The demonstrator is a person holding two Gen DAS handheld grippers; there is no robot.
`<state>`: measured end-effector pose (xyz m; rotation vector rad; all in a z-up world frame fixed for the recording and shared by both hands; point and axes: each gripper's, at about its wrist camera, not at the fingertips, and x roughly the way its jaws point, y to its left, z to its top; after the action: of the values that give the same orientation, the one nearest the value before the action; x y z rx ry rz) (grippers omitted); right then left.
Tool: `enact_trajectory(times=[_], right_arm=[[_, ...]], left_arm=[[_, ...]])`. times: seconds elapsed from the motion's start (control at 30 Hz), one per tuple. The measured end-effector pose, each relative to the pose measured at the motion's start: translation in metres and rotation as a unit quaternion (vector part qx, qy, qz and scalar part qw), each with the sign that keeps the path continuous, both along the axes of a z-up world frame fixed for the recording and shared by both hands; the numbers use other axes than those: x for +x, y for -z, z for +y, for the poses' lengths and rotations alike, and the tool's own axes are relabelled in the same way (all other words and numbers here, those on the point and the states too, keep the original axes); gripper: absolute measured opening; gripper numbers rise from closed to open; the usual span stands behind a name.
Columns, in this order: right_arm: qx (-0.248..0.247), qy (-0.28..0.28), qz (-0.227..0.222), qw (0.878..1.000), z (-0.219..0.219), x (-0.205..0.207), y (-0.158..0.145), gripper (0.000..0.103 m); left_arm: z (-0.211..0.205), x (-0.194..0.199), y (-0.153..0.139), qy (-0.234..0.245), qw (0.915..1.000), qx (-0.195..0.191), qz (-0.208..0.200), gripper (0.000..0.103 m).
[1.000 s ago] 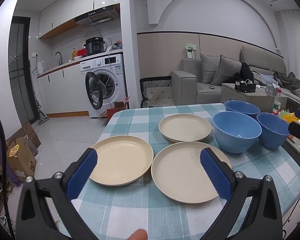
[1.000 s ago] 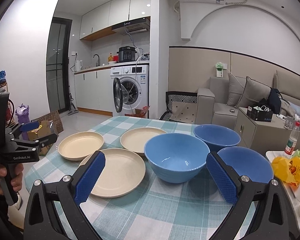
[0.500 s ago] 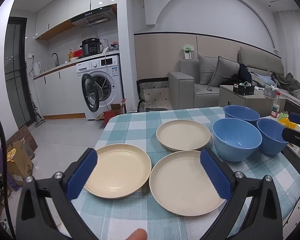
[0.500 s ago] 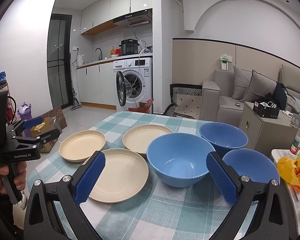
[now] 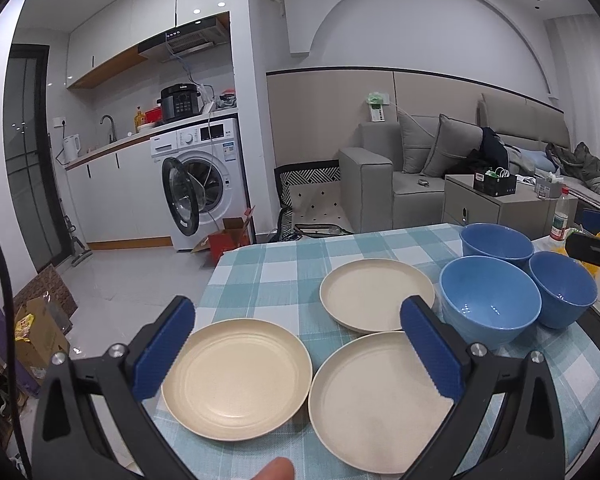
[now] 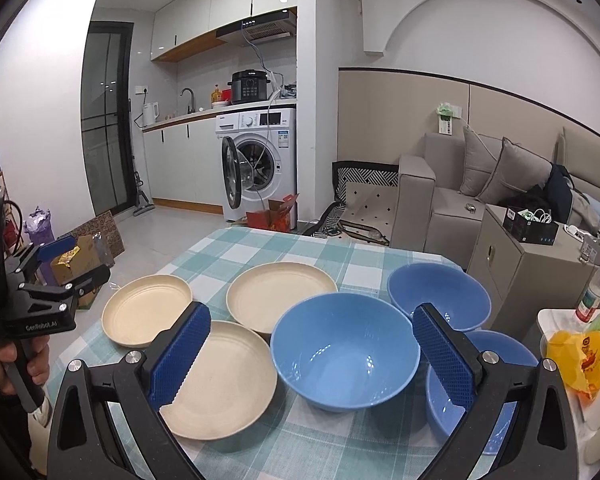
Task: Organize plates and bowls
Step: 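Lower both grippers onto the rim of the nearest beige plate and close them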
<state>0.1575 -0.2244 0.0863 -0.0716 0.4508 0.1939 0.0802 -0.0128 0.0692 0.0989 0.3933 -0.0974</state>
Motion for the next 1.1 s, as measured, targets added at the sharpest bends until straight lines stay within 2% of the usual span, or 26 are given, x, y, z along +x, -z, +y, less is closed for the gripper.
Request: enact_trajectory(times=[0.27,0.87,1.1], right_arm=[[0.011,-0.003,0.017,1.0,-0.001,0.035,-0.015,0.103],[-0.032,0.014,0.04,0.999,-0.001,0.107,-0.066,0.103],[-0.03,0.018,0.07,0.997,-0.001,0.149,-0.066,0.103]], left_arm=[[0.0,0.031,-0.009,0.006,1.0,0.0,0.007,0.103],[0.013,0.095,-0.029,0.007,0.9992,-0.022,0.034,0.103],[0.01,0.125,-0.026,0.005,0.9987,-0.019,0.048,0.103]])
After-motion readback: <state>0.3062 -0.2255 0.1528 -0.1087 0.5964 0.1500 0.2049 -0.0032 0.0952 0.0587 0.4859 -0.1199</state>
